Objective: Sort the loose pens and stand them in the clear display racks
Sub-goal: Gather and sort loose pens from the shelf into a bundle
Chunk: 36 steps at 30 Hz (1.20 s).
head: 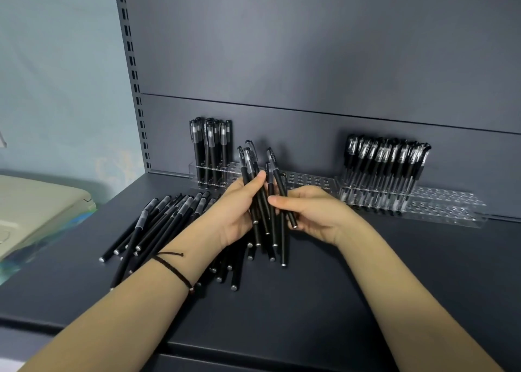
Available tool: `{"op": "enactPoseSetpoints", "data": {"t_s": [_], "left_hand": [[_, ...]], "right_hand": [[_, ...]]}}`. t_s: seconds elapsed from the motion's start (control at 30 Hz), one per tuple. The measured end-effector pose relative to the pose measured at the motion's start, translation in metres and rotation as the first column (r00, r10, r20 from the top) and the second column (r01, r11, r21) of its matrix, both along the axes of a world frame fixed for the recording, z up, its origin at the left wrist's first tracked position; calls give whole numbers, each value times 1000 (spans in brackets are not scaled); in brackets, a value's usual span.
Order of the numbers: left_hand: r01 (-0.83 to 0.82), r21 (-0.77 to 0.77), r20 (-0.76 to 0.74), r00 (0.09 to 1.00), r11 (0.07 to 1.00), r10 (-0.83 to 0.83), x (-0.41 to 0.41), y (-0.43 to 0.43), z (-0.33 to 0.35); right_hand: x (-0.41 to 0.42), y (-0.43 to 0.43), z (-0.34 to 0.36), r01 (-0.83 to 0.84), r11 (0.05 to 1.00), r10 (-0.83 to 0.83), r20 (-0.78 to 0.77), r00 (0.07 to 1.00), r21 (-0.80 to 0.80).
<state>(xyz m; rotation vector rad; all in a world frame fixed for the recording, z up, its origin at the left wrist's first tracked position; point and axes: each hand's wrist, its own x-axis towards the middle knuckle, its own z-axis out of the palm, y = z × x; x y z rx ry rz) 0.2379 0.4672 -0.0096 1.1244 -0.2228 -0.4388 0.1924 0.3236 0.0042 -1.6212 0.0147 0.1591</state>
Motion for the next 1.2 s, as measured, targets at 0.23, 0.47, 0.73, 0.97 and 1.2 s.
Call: {"op": "enactPoseSetpoints", "data": {"t_s": [0.23, 0.47, 0.73, 0.97, 1.2], "left_hand": [[-21, 39, 42, 999, 999, 19, -6, -4, -2], [14, -9, 20, 1000, 1000, -14, -4, -5, -3], [-45, -197, -80, 996, 979, 29, 3, 1, 0], [-25, -166, -61, 998, 986, 15, 2, 3, -1], [97, -135, 9, 995, 986, -97, -4, 2, 1]], "right_hand": [[0, 12, -3, 121, 955, -78, 166, 983, -272], [-1, 14, 1, 121, 911, -56, 171, 984, -393], [-6, -2, 8, 22, 908, 13, 81, 997, -417], [-11, 4, 5, -110, 845, 168, 65, 984, -524], [-9, 3, 3, -160, 866, 204, 43, 978, -474]]}}
